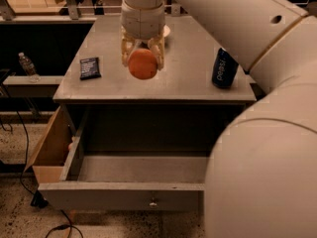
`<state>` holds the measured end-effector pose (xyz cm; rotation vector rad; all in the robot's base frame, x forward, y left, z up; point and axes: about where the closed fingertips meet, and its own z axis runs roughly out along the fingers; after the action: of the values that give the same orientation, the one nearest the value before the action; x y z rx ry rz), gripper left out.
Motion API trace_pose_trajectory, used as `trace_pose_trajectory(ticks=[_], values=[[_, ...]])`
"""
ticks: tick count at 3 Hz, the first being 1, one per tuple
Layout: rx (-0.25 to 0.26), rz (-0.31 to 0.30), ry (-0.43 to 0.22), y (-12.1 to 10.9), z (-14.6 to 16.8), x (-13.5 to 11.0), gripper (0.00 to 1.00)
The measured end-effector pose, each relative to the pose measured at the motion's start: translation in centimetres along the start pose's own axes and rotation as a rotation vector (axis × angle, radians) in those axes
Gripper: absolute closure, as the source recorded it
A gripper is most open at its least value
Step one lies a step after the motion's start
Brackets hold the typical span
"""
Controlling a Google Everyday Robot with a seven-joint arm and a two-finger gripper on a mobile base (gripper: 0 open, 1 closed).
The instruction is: Place orange into top drawer
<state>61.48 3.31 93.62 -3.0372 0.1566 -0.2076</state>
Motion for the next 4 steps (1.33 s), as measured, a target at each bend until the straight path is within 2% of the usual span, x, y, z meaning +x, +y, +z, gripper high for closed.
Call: trace_pose_trajectory(ticks=[1, 2, 3, 4], values=[[-0.009, 0.062, -0.072, 1.2, 0.3, -4.2, 1.0], [-0.04, 0.093, -0.138, 1.5, 1.6, -7.6, 1.0], [-0.084, 0.125, -0.152, 2.1, 5.6, -10.5, 1.0], [-0.071, 0.126, -0.142, 1.9, 5.7, -10.2, 1.0]])
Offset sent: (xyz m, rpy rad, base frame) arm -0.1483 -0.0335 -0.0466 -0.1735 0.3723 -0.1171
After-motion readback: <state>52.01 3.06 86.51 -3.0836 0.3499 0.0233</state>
